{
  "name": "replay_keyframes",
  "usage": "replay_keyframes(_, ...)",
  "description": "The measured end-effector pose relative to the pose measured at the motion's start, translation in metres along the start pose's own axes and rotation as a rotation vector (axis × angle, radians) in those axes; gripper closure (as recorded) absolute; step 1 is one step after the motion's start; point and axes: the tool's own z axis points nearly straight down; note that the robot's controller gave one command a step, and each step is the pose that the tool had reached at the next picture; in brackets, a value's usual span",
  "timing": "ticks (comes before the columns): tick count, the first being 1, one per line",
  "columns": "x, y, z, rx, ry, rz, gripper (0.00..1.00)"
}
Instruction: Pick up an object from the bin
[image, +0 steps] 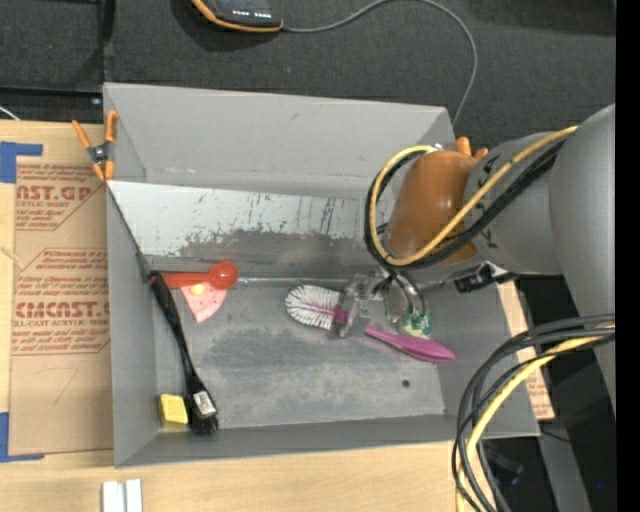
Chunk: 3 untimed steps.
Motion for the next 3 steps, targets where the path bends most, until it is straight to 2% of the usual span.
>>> replay_keyframes(2,0.001,0.001,-0.020,-0.001,0.001,-0.001,1.00)
replay_keyframes(3,0.001,0.001,-0.048,-0.001,0.002,-0.001,1.00)
